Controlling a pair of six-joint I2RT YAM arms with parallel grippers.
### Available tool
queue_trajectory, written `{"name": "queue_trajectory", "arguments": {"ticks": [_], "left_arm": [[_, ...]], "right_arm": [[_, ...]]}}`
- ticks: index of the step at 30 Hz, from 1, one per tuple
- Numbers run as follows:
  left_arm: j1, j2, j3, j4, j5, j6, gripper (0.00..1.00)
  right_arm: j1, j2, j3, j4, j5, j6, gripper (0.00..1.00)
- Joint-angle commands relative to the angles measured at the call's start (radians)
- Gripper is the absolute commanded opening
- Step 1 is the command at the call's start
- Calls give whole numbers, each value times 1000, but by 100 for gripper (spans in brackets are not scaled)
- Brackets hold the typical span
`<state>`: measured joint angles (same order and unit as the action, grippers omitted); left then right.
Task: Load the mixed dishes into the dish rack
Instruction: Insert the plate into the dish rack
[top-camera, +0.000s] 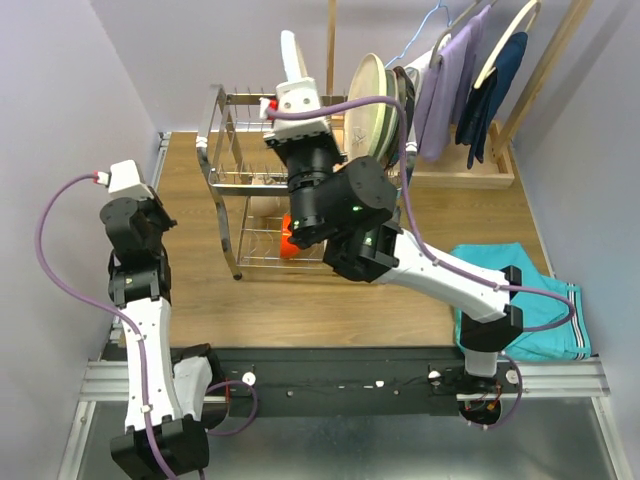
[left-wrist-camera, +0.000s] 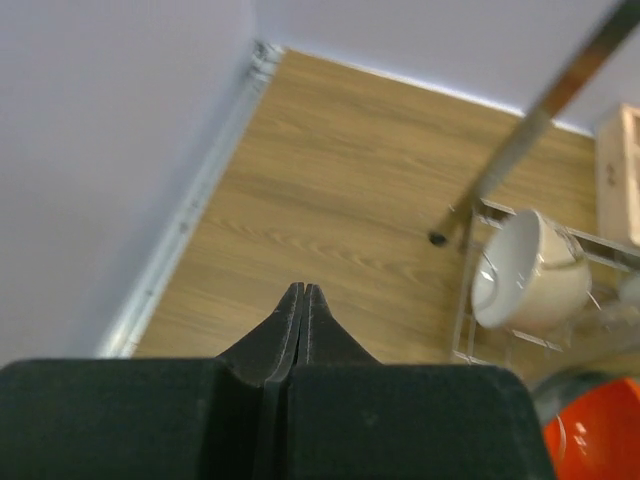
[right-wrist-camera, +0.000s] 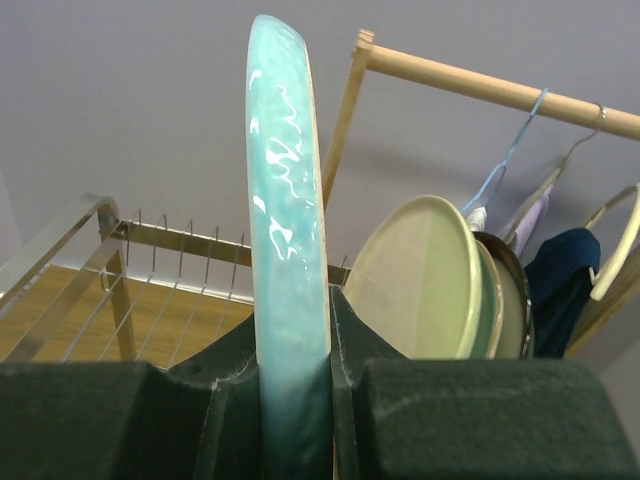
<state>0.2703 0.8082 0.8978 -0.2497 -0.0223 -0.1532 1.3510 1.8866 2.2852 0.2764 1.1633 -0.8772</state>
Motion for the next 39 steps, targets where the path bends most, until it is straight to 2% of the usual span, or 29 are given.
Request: {"name": "queue_trajectory", "arguments": {"ticks": [1,7,11,18,26,28,29,30,32,39], "left_arm": [[6,-30,-149,131,272,-108,0],[-2,2,-232,243,435,-161,0],[-69,11,-243,282,510,-175,0],[-242,-88,-263,251,466,-195,0],[-266,-130,-254,136,313,-209,0],[-267,-135,-229,87,236,-218,16],[-266,-132,-220,70,213,-217,32],[-266,-132,-211,46,194,-213,36],[-266,-130,-195,32,165,-209,41],[-263,-132,-177,13,160,-200,44]], "right_arm": [[7,-95,69,67,7,12,1],[5,-119,49,-83,39,98,0],[-3,-130,30,-131,52,127,1],[-53,-106,19,-138,85,159,1],[-115,-95,0,-206,104,237,0],[-115,-96,-19,-207,108,253,0],[-115,-96,-23,-209,108,257,1],[-116,-95,-24,-207,116,267,1],[-116,-93,-29,-210,121,282,1],[-118,-95,-59,-215,130,329,1]]}}
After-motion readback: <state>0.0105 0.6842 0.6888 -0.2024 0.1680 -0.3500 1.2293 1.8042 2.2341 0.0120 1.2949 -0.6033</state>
